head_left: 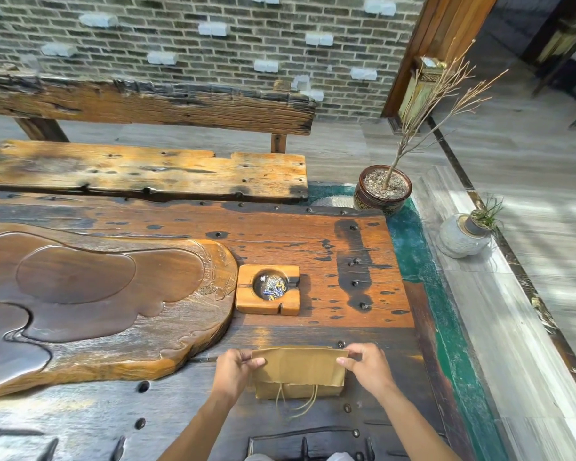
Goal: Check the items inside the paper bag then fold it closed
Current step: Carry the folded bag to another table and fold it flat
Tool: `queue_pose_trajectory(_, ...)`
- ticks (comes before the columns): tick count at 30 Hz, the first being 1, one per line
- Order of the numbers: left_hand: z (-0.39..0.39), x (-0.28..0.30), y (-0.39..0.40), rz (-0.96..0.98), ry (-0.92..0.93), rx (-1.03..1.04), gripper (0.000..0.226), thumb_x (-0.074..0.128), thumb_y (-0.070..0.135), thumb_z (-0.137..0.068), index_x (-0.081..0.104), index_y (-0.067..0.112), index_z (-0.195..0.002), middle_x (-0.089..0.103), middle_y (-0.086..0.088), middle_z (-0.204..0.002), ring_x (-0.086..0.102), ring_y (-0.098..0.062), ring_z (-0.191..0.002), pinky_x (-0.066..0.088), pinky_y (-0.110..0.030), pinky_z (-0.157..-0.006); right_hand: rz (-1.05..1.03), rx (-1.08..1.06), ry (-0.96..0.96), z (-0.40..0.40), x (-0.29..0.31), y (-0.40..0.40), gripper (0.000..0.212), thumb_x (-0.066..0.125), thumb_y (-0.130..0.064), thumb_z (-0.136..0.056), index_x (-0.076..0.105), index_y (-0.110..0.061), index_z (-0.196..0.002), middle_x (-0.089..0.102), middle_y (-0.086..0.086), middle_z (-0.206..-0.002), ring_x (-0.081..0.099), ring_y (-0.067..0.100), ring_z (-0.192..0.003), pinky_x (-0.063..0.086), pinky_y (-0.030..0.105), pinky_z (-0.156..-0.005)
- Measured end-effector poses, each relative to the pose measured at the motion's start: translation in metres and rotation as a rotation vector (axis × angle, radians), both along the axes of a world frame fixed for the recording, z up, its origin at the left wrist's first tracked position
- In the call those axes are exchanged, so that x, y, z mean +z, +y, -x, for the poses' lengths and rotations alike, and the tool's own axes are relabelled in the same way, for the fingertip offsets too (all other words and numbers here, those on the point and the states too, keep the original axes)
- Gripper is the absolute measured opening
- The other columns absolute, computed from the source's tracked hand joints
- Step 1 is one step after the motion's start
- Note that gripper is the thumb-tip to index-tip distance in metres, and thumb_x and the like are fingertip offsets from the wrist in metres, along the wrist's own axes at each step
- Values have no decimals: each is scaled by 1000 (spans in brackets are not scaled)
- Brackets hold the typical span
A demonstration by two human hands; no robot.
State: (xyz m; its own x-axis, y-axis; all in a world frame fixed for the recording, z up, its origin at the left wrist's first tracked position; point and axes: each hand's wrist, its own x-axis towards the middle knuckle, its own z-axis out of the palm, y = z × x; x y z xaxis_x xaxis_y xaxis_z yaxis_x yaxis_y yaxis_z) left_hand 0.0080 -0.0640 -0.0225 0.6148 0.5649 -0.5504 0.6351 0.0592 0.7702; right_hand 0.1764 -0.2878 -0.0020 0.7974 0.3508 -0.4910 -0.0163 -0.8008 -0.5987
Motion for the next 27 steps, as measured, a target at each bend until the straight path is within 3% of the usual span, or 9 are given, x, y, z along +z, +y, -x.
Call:
queue_pose_trajectory(3,-5,13,5,-41,-57,23,23,78,12,-78,71,6,-57,56,10,-49,50,-5,-55,36,-15,-51,-4,-2,-54,-6,15,7,8,80,-26,-78,75,-24,-82,71,-6,-82,63,17,-89,48,30,-80)
queue_pose_trajectory(6,-9,26,11,-69,-110,26,33,77,11,-79,64,13,-48,52,13,-42,44,1,-50,36,-14,-50,-33,-13,-87,-13,31,13,15,80,-22,-78,75,-10,-86,68,-2,-82,63,20,-89,48,32,-82)
queue_pose_trajectory(10,-11,59,25,-45,-209,-11,18,78,16,-78,72,2,-68,69,0,-61,57,-11,-67,48,-32,-72,-138,-14,-104,-22,59,16,28,80,-17,-79,71,7,-92,59,1,-76,53,15,-74,41,29,-71)
queue_pose_trajectory(13,-17,97,30,-10,-241,4,20,78,11,-78,74,12,-58,65,9,-53,55,-11,-62,49,-41,-77,-254,-47,-86,-25,90,23,11,79,-10,-80,78,-11,-91,59,-2,-72,52,13,-69,42,26,-65)
queue_pose_trajectory(15,-24,122,32,16,-305,60,35,74,0,-78,69,19,-49,63,12,-45,57,-4,-48,48,-27,-59,-340,-71,-82,-29,110,28,24,78,-2,-78,76,-25,-85,56,-6,-64,52,14,-65,43,26,-64)
queue_pose_trajectory(17,-29,147,35,13,-383,144,23,75,-5,-75,72,15,-63,71,11,-60,61,5,-47,48,-13,-48,-421,-81,-77,-31,132,32,30,76,2,-78,76,-24,-92,52,-8,-59,50,14,-61,43,30,-66)
queue_pose_trajectory(19,-31,167,42,-26,-456,196,14,80,-2,-71,73,6,-79,74,6,-81,63,4,-62,49,-10,-58,-484,-74,-86,-32,155,36,33,76,1,-78,75,-21,-102,51,-4,-63,50,16,-63,44,33,-65)
queue_pose_trajectory(23,-31,212,56,-53,-571,205,27,83,-3,-66,71,8,-86,68,8,-82,61,-1,-79,47,-20,-84,-599,-25,-213,-32,205,46,33,79,-1,-76,75,-20,-103,57,4,-68,59,14,-70,51,32,-78)
queue_pose_trajectory(27,-32,252,62,-87,-661,183,26,78,-8,-68,67,16,-68,71,14,-55,66,3,-58,48,-6,-55,-692,-38,-285,-31,248,54,33,80,0,-75,74,-11,-105,59,15,-68,59,14,-72,51,30,-78)
